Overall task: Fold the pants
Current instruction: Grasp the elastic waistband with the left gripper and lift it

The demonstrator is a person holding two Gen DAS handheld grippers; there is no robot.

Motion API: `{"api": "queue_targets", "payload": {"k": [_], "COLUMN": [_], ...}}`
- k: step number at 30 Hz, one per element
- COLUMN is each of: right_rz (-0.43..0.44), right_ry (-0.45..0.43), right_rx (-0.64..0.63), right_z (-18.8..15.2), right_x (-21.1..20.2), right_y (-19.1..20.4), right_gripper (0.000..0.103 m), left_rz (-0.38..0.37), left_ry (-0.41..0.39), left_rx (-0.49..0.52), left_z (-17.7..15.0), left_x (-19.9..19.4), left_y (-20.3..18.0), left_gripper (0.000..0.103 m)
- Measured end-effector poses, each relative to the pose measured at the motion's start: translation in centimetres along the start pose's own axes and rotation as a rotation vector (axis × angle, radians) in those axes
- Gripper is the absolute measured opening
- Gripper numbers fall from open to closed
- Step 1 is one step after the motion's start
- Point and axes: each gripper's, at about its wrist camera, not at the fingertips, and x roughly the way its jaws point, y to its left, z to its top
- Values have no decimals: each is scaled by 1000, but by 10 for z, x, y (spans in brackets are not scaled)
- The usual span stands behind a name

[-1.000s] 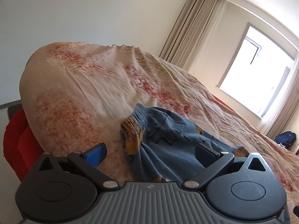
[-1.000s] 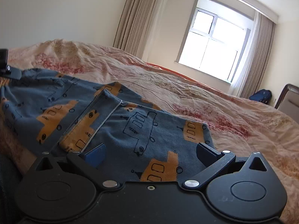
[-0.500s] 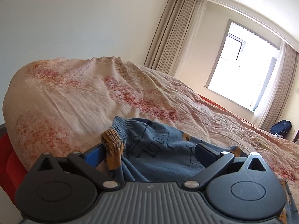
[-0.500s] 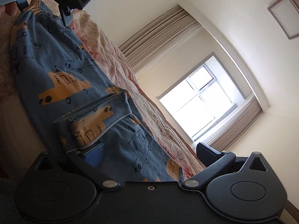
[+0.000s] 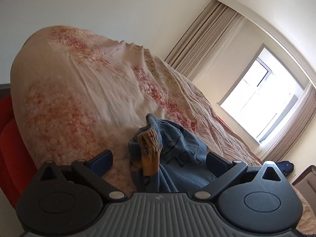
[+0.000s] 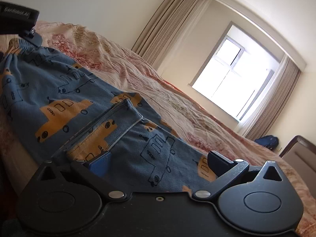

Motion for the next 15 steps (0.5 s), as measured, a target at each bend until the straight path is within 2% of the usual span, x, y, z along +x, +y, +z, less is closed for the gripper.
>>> {"api": "queue_targets", "payload": {"k": [4,8,11,13,15], "right_rz": [51,29,-3,-12,-7], "right_ry": [58,52,37,30,30], "right_rx": [71,38,-20,-40,-34], "right_z": [1,1,-2,-2,-2], "right_x": [12,9,7,7,7], "right_y": [-9,-2,8,10,8], "right_gripper": [103,103,103,103,103], "left_rz": [-115,-130,-85,-44,-21], "left_ry": [-1,1,2,6,3], "left_rx": [-112,-117,-120,-135,-153], "left_z": [-1,-6,-6,-7,-6], "left_x": [-3,-4,-3,-3,-2], "left_y": [15,15,13,14,17], "left_gripper": [102,101,89,72,61]}}
